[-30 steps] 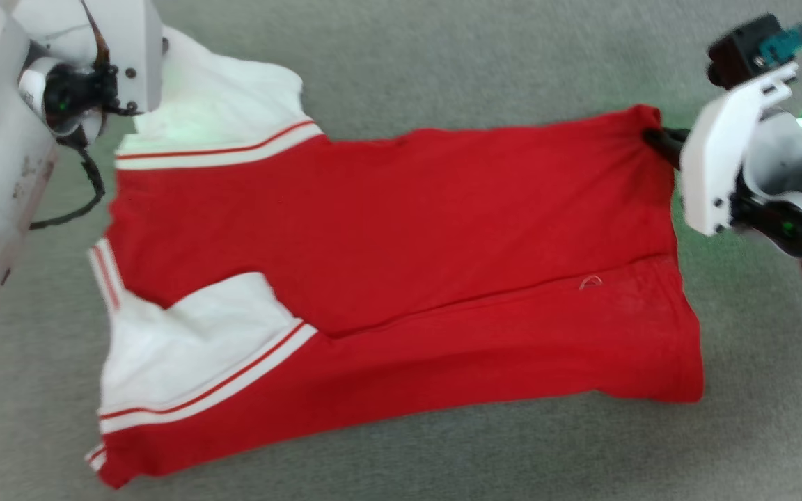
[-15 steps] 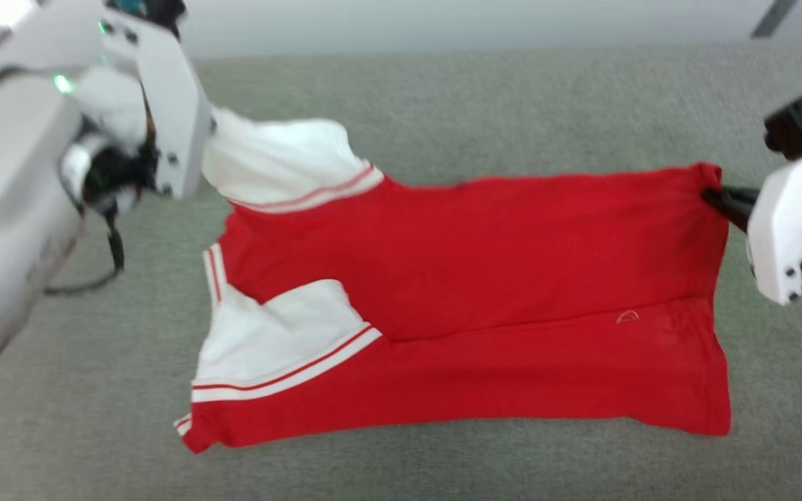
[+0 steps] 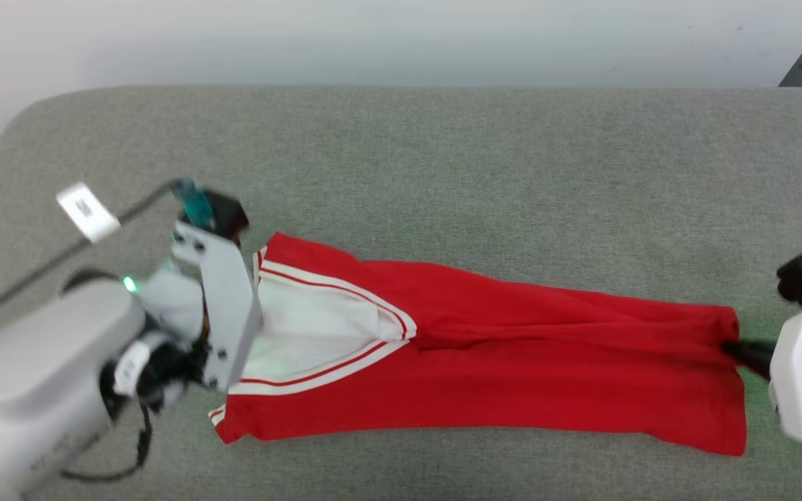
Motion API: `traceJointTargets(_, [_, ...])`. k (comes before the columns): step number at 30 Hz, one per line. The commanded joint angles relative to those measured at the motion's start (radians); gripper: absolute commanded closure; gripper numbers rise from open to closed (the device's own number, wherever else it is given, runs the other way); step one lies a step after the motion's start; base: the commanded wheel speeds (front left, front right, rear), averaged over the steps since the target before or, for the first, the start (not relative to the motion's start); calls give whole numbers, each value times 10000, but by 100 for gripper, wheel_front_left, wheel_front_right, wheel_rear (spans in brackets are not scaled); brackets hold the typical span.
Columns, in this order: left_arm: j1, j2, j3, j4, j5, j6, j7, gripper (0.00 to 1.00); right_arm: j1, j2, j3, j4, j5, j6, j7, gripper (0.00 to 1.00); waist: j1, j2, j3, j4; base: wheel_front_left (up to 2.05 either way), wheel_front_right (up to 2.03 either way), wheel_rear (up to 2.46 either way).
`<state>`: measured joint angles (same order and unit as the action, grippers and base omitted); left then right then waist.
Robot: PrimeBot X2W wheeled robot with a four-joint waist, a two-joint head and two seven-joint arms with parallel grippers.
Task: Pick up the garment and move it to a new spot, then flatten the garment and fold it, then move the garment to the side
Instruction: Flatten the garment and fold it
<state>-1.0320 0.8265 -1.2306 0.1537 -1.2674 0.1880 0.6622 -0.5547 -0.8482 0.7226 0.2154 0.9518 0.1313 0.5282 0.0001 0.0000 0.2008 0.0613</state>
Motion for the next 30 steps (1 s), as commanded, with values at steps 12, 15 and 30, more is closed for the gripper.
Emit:
traceJointTargets(12, [1235,-839,-76,1559,-840,-386,-164,100,398,1461,-182,1149,-716,-11,423,79,-1,0,-188,-245,0,0,0])
traceJointTargets(15, [1210,-1052,-23,1983,-822,-537,-349,77,264,1547,-94,1249,-810,-11,519,2,-1,0,-403,-222,0,0,0])
traceJointTargets(30, [2124,-649,371,1204,-562,-661,-2331,0,958,1258,-1162,887,-206,-11,1134,0,-1,0,-2106,-12,0,0,0])
